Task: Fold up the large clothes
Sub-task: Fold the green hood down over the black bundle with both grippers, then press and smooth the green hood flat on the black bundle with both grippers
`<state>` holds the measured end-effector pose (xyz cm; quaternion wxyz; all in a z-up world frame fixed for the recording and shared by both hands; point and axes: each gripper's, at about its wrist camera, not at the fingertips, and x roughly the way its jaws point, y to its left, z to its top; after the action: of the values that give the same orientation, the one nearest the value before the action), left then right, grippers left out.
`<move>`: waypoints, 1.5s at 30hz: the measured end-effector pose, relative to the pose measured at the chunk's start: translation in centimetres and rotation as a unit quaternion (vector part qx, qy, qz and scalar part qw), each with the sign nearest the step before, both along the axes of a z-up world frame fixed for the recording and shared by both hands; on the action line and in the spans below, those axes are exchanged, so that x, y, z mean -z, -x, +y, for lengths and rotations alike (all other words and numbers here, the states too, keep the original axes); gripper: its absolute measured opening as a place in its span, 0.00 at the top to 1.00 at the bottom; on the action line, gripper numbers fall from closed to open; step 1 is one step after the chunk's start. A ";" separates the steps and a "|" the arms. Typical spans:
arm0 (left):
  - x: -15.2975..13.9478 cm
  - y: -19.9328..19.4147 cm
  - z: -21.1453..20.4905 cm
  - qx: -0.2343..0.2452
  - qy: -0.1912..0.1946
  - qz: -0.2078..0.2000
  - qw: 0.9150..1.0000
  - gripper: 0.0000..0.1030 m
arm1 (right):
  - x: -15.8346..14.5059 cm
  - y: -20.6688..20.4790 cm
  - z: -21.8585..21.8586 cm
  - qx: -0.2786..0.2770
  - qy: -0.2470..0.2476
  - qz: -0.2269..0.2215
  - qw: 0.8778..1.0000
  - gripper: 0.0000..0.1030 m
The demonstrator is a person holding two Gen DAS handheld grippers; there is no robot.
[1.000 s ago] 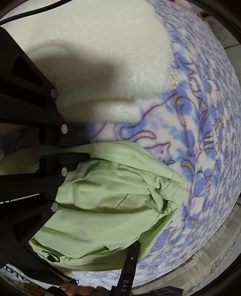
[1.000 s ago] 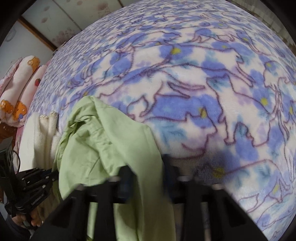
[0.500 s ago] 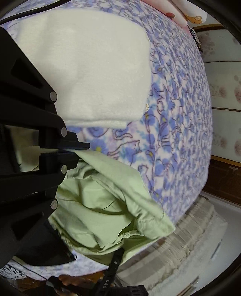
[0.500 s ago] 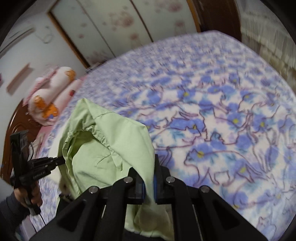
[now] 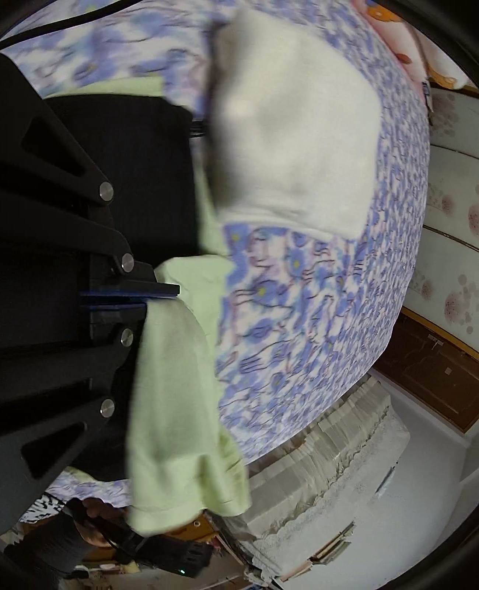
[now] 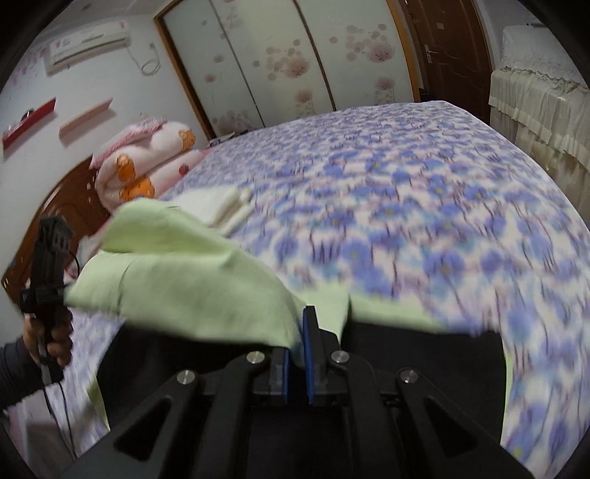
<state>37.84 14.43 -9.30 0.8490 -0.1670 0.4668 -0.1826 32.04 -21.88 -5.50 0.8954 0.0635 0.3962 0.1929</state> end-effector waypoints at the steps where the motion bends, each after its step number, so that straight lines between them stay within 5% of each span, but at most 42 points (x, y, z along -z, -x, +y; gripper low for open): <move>1: 0.5 1.2 0.0 0.002 0.004 0.004 1.000 0.99 | 0.6 1.2 -0.1 -0.002 0.006 0.003 1.000 0.94; 6: 4.1 7.8 -1.5 0.012 -0.025 0.033 0.999 0.98 | 4.6 6.4 0.1 0.006 0.060 0.066 0.996 0.87; 11: 4.1 12.4 -2.8 -0.015 -0.020 0.036 0.999 0.98 | 6.1 11.1 0.2 0.028 0.066 0.140 0.988 0.87; 13: 3.8 13.6 -3.6 -0.015 -0.024 0.041 0.999 0.97 | 5.8 13.4 0.5 0.032 0.085 0.139 0.986 0.70; 16: 3.4 14.5 -4.7 -0.005 -0.062 0.039 0.997 0.96 | 5.2 15.7 0.8 0.033 0.102 0.129 0.986 0.62; 17: 3.5 14.6 -4.8 -0.008 -0.073 0.046 0.996 0.91 | 4.9 16.4 0.9 0.033 0.098 0.128 0.986 0.62; 19: 4.0 14.4 -4.3 -0.021 -0.087 0.073 0.993 0.30 | 4.4 17.3 1.0 0.037 0.085 0.125 0.988 0.62; 20: 4.1 14.6 -3.7 -0.037 -0.093 0.069 0.993 0.27 | 4.2 17.7 1.1 0.039 0.075 0.125 0.989 0.62; 23: 4.4 13.8 -2.2 -0.051 -0.103 0.063 0.991 0.27 | 3.8 18.2 1.4 0.039 0.051 0.127 0.990 0.62; 28: 4.7 11.5 1.2 -0.078 0.002 0.081 0.994 0.27 | 4.0 16.6 2.1 0.033 0.006 0.146 0.989 0.61; 31: 5.5 9.1 2.2 -0.087 0.047 0.095 0.991 0.27 | 4.7 15.0 1.6 0.045 -0.065 0.169 0.983 0.61; 37: 7.4 6.2 -0.7 -0.013 0.123 0.119 0.985 0.27 | 7.1 12.1 1.5 0.071 -0.158 0.216 0.961 0.59; 40: 7.8 6.4 -3.9 0.033 0.113 0.108 0.987 0.27 | 8.3 11.3 2.1 0.076 -0.179 0.220 0.956 0.59; 41: 7.7 6.5 -4.5 0.040 0.102 0.100 0.989 0.30 | 8.6 11.1 2.4 0.076 -0.186 0.218 0.955 0.59; 42: 7.5 6.6 -5.1 0.045 0.086 0.089 0.991 0.51 | 8.9 11.0 2.7 0.075 -0.191 0.212 0.955 0.60; 43: 7.2 6.5 -5.7 0.048 0.062 0.078 0.994 0.79 | 9.0 10.9 3.0 0.076 -0.185 0.210 0.957 0.72; 45: 6.5 6.1 -5.7 0.041 0.052 0.071 0.995 0.84 | 8.5 10.7 4.1 0.065 -0.200 0.198 0.958 0.86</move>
<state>31.70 8.72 -15.83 0.7960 -0.2041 0.5218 -0.2288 21.35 -17.76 -14.04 0.7790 0.3036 0.5135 0.1933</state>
